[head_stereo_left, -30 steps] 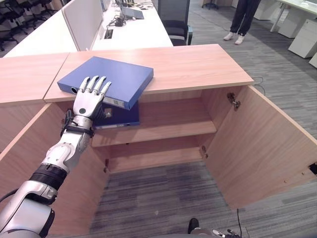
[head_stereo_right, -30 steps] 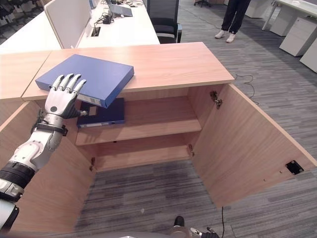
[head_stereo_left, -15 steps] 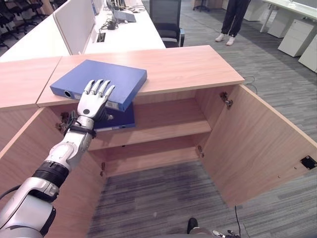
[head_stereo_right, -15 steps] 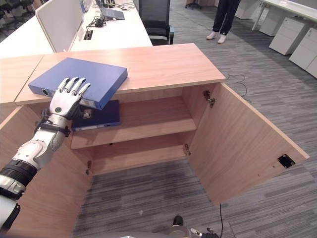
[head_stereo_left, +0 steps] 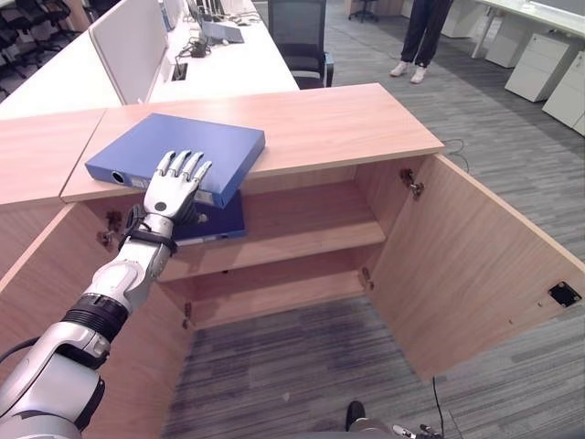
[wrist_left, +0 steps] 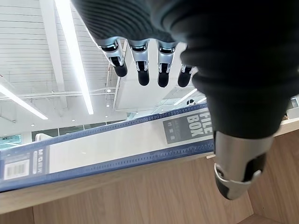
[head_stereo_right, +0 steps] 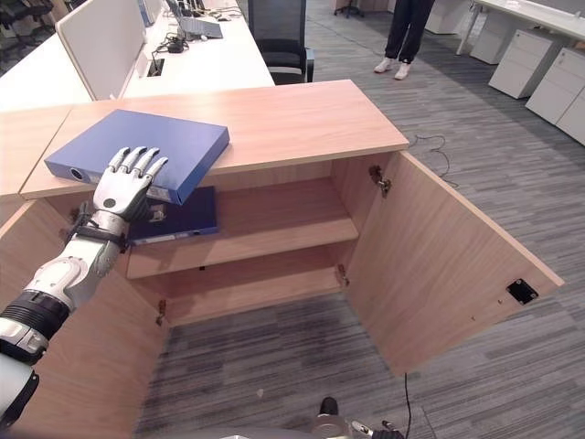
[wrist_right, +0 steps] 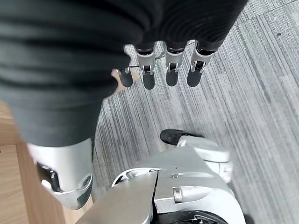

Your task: Put the empty folder in the office cabinet

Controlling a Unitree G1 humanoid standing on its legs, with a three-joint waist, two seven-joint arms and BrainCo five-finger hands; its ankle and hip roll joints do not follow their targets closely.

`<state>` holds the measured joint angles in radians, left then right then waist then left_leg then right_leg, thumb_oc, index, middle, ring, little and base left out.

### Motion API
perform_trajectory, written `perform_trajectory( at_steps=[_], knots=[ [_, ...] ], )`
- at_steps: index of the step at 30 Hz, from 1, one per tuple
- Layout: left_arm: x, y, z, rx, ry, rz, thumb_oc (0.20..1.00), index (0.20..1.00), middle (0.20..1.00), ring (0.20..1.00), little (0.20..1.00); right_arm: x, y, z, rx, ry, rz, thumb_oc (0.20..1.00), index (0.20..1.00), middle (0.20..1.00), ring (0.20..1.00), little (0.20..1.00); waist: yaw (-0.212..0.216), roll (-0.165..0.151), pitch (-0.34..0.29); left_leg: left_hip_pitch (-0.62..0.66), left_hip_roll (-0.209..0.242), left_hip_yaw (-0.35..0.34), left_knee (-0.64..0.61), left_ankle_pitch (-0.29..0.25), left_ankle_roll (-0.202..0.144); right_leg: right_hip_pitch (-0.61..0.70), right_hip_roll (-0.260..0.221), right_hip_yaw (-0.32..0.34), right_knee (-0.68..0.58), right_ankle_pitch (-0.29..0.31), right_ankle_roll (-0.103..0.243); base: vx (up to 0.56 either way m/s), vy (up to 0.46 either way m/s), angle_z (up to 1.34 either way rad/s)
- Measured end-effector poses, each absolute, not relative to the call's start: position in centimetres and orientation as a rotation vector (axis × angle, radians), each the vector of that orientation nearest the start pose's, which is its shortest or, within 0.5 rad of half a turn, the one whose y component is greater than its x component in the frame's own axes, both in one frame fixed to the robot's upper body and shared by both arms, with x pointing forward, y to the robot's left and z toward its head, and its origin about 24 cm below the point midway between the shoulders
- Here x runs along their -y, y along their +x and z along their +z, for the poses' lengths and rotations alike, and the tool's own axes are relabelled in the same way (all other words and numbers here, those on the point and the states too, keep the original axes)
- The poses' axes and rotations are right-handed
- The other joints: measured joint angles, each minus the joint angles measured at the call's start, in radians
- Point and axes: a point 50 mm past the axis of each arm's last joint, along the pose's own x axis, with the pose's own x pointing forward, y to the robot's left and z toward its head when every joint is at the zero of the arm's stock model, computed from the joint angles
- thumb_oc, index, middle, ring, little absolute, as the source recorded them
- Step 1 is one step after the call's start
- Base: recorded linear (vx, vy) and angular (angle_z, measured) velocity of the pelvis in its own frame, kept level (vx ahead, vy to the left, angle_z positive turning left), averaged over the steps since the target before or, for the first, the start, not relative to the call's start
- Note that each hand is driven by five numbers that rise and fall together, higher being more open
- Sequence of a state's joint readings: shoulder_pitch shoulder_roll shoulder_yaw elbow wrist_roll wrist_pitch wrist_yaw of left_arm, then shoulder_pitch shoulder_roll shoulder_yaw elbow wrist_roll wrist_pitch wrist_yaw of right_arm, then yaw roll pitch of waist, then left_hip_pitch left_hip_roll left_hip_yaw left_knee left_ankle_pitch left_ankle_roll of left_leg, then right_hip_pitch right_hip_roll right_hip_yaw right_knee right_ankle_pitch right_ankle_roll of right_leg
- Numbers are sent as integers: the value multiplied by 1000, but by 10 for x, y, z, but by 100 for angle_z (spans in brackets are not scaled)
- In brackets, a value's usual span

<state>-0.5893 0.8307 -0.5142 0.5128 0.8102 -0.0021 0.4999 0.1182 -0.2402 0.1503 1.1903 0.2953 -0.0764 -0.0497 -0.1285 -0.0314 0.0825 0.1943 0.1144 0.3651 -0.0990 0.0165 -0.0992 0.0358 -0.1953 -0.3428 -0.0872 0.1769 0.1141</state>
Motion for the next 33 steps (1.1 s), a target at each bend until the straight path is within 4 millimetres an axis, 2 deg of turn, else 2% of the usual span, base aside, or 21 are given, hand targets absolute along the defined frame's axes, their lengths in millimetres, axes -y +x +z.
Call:
perform_trajectory(
  at_steps=[6,26,33],
  knots=[
    [-251,343,129,395,1809,124,1000,1000,1000,1000,1000,242,52,-163,-1220,-84,-263,1000,1000,1000,1000,1000,0,7,-7,0,-1,2,0,0,0,0,-1,2,0,-3,5,0,0,0],
    [-259,348,130,350,1838,137,1000,1000,1000,1000,1000,244,48,-163,-1227,-84,-270,1000,1000,1000,1000,1000,-4,8,-3,-6,-2,6,0,-1,-1,-9,0,3,0,-4,5,0,0,0],
    [-258,348,130,351,1835,136,1000,1000,1000,1000,1000,245,49,-163,-1224,-69,-288,1000,1000,1000,1000,1000,-4,12,24,-6,-2,7,0,-1,-1,-9,1,3,0,-1,2,0,0,0]
  ],
)
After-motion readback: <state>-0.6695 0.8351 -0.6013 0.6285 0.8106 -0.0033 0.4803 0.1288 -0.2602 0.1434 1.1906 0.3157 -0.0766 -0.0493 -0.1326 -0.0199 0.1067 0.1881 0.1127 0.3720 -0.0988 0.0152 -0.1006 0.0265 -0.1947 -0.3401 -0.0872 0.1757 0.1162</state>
